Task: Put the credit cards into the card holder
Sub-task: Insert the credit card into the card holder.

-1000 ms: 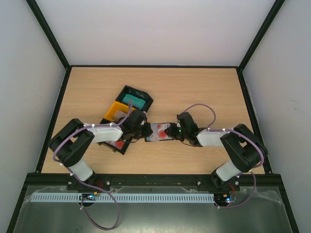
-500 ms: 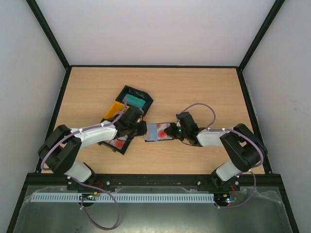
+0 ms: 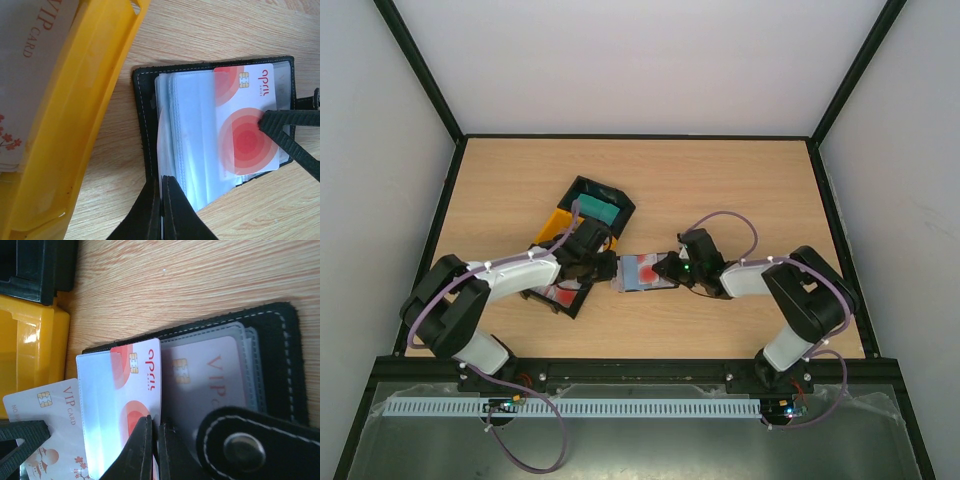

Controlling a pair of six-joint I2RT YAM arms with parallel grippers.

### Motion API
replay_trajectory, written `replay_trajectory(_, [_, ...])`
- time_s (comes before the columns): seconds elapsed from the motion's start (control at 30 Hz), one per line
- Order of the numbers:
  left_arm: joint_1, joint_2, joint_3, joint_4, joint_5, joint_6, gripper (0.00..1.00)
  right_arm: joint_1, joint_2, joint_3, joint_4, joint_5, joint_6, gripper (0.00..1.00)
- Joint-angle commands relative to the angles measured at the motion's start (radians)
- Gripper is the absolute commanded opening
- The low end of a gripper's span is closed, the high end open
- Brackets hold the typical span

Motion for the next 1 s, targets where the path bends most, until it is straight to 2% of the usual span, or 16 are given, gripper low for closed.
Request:
replay_trajectory(0.0, [0.004, 0.028, -0.015, -0.033, -0.012, 0.016, 0.03, 0.027, 0.053, 0.009, -0.030, -0.017, -0.006, 0.02])
replay_trajectory(0.37, [0.004, 0.036, -0.015, -0.019, 0.001, 0.017, 0.02, 0.061, 0.098, 0.006, 0.035, -0.046, 0.049, 0.02])
replay_trajectory(0.5, [0.004, 0.036, -0.016, -0.016, 0.004, 0.017, 0.02, 0.067, 0.099, -0.031, 0.131, -0.026, 0.132, 0.02])
replay_trajectory(0.97, [0.004, 0.041, -0.021, -0.003, 0.015, 0.018, 0.03, 0.101, 0.134, -0.002, 0.129, -0.060, 0.112, 0.02])
